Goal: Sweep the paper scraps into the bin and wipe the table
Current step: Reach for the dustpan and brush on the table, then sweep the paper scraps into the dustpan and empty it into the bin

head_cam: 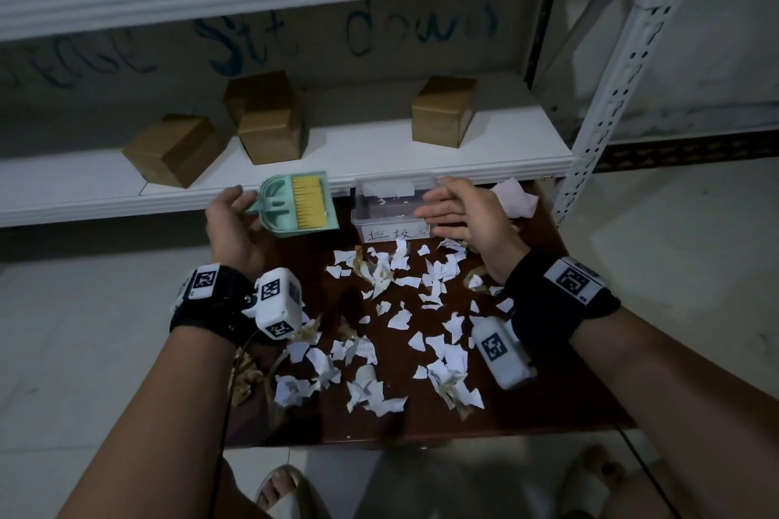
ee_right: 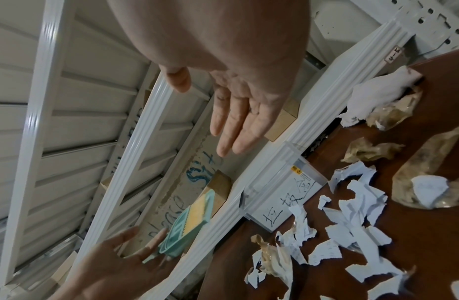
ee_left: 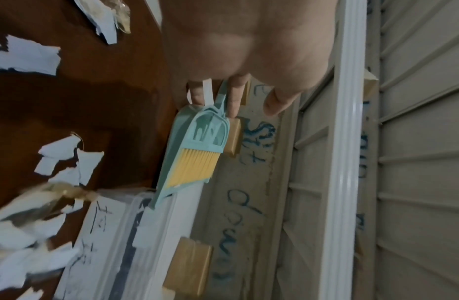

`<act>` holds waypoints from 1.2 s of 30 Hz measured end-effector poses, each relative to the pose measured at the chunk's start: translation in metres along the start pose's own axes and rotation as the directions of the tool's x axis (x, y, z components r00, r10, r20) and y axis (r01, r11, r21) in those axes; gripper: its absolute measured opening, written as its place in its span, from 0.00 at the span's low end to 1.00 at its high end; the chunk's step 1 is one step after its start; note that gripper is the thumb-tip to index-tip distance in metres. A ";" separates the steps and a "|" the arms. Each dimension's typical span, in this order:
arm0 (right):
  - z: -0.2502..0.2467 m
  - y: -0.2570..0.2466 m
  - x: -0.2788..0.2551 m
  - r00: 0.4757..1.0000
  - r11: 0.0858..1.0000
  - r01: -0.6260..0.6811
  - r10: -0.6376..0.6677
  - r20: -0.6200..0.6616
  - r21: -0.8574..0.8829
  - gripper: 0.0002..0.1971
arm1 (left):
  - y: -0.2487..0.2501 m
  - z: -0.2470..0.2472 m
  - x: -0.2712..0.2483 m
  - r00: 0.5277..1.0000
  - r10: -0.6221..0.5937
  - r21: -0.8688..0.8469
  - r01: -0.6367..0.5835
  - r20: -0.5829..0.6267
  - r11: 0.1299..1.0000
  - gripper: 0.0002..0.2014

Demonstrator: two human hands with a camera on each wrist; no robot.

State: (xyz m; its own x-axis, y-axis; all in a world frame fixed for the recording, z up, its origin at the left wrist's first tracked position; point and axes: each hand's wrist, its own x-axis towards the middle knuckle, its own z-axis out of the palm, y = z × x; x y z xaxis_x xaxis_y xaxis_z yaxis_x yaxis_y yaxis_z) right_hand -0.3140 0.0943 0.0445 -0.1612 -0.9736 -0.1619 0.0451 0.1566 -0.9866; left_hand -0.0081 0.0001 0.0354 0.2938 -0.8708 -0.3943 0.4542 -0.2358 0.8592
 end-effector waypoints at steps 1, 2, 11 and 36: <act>0.000 -0.001 -0.002 1.000 1.000 0.014 -0.014 -0.012 0.011 0.20 | 0.000 0.005 -0.007 0.999 -0.016 0.001 0.015 0.041 1.000 0.20; -0.001 -0.002 -0.003 0.999 0.999 0.034 -0.034 -0.025 0.028 0.17 | -0.002 0.010 -0.011 0.996 -0.032 0.022 0.030 0.085 0.999 0.16; -0.003 -0.009 -0.022 0.992 0.990 0.110 -0.105 -0.063 0.085 0.09 | -0.042 0.056 -0.069 0.932 -0.194 0.331 0.087 0.306 0.940 0.22; 0.003 0.027 0.025 0.909 0.648 0.389 -0.386 0.157 -0.655 0.22 | -0.081 0.089 -0.088 0.937 -0.077 0.399 -0.070 0.342 0.914 0.10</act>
State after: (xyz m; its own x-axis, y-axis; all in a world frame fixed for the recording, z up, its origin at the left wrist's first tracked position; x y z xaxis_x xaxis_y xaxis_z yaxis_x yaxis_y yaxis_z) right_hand -0.3137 0.0733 0.0142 -0.0087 -0.9715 0.2368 -0.6795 -0.1680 -0.7142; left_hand -0.1461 0.0573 0.0294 -0.0472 -0.9448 -0.3244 0.0590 -0.3268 0.9433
